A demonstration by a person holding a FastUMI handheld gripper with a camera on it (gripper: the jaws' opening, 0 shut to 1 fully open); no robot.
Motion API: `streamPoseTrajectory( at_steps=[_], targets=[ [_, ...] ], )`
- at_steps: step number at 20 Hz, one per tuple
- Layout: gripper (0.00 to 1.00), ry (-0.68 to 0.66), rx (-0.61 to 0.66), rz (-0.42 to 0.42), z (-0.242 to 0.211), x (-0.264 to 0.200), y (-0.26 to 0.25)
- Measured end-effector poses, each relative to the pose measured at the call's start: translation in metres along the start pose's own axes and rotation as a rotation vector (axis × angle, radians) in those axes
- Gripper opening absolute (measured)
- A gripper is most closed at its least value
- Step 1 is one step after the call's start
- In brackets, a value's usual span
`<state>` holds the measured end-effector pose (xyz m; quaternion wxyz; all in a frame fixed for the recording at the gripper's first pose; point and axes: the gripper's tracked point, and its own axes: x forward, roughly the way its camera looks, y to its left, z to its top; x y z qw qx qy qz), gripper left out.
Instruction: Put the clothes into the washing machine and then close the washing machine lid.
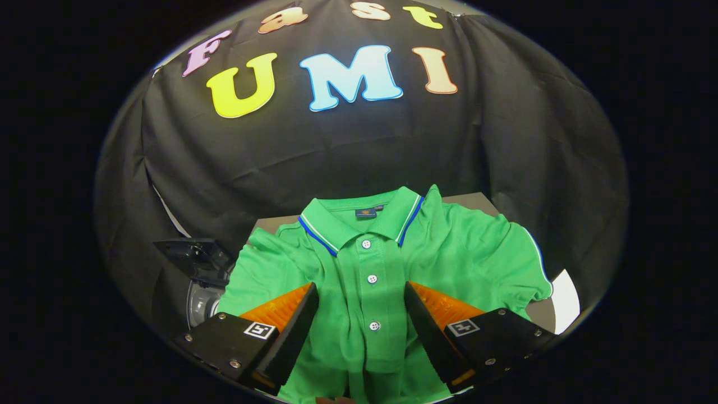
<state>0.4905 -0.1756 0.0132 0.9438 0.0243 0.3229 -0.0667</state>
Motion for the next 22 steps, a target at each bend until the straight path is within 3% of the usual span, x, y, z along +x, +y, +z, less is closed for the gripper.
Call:
streamPoseTrajectory(
  at_steps=[8,10,14,15,17,22],
  targets=[
    [0.92,0.039,-0.056,-0.054,-0.005,0.003,-0.009],
    [0.79,0.03,-0.054,-0.086,-0.004,0.002,-0.011],
    [0.18,0.057,-0.029,-0.11,-0.003,0.002,-0.007],
    [0.11,0.071,-0.034,-0.117,-0.001,0.001,-0.006],
    [0.03,0.104,-0.064,-0.141,0.001,0.003,-0.004],
    [0.02,0.152,-0.15,-0.191,0.013,-0.005,-0.001]
  ],
)
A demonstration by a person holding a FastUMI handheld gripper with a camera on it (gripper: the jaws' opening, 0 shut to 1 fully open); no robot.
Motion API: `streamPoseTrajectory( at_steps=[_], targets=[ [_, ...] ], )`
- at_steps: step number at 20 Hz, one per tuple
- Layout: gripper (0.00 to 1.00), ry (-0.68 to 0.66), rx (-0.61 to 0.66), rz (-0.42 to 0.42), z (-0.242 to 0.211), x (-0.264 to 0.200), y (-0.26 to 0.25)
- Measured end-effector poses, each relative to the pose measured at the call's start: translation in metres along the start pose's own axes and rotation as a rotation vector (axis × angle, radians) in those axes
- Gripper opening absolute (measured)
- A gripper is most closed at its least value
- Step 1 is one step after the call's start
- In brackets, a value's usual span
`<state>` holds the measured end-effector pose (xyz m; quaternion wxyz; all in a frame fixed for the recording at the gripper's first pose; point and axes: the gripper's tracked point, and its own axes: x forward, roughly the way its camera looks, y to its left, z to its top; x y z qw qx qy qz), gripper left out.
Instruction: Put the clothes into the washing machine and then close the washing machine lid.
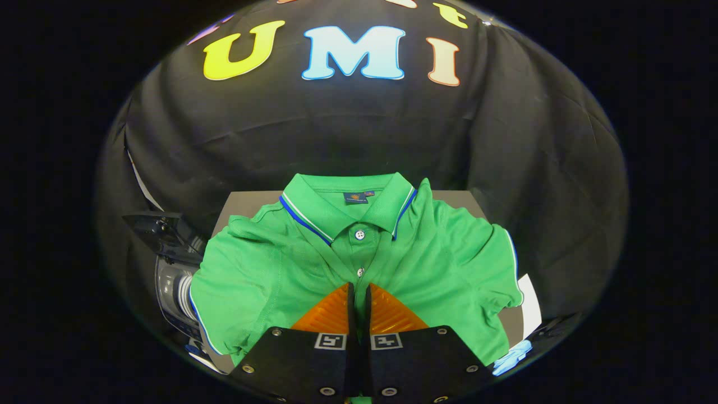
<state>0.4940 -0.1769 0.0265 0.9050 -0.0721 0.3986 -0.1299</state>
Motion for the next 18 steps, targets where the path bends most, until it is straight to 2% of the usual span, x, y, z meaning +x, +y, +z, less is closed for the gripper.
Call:
streamPoseTrajectory(
  at_steps=[7,18],
  targets=[
    [0.02,-0.072,0.084,0.022,0.036,-0.035,0.008],
    [0.01,-0.202,-0.001,0.023,0.093,-0.113,0.05]
  ],
)
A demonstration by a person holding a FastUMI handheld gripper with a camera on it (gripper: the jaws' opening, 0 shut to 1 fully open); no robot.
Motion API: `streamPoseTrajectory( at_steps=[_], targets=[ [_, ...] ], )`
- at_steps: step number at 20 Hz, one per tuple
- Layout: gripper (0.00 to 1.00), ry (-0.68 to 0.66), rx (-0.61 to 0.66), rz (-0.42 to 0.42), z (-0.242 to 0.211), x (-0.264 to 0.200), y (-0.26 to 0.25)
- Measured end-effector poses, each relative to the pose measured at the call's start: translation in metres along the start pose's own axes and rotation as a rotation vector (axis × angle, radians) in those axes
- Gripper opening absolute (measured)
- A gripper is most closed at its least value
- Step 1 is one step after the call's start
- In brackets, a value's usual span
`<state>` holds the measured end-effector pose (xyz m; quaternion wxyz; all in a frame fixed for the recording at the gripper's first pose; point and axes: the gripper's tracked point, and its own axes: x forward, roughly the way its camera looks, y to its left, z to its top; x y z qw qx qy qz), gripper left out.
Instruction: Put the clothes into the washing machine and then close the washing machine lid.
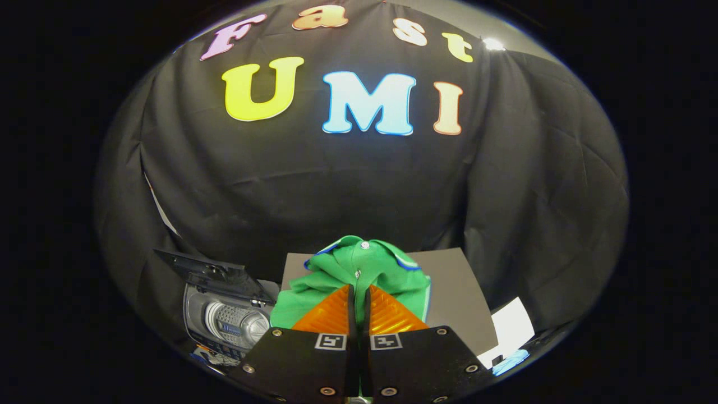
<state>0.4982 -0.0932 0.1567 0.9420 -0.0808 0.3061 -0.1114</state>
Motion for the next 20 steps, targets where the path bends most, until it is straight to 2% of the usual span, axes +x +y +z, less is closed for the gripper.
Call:
streamPoseTrajectory(
  at_steps=[10,20],
  targets=[
    [0.01,-0.066,-0.023,0.032,0.03,-0.044,0.078],
    [0.01,-0.083,-0.094,0.114,0.034,-0.08,0.197]
  ],
)
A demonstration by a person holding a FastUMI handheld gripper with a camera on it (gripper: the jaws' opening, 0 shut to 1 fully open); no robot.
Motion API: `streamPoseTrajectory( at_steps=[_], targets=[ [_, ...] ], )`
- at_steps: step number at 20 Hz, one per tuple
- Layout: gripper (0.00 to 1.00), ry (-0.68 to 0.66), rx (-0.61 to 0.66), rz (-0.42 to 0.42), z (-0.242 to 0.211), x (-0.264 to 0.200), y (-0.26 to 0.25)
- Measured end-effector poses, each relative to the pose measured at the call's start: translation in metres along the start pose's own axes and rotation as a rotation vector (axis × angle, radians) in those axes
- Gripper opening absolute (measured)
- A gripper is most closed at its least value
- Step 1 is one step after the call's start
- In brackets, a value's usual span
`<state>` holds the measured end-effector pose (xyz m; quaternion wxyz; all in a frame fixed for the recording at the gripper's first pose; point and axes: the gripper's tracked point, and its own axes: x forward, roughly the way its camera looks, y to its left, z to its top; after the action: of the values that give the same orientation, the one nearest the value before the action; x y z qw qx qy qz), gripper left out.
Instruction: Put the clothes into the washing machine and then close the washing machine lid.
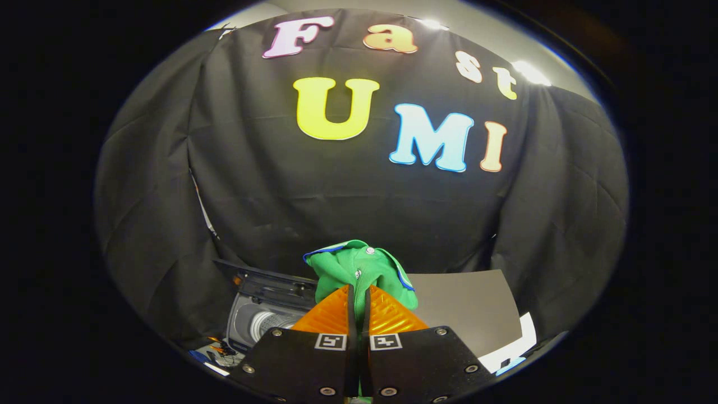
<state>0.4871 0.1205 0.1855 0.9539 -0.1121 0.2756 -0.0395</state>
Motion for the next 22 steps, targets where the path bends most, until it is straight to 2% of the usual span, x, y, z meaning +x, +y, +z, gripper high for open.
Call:
streamPoseTrajectory(
  at_steps=[9,14,22],
  targets=[
    [0.01,-0.035,-0.026,0.067,0.007,-0.022,0.083],
    [0.01,-0.032,-0.03,0.082,-0.012,-0.022,0.116],
    [0.01,0.001,0.053,0.091,-0.06,0.021,0.151]
  ],
)
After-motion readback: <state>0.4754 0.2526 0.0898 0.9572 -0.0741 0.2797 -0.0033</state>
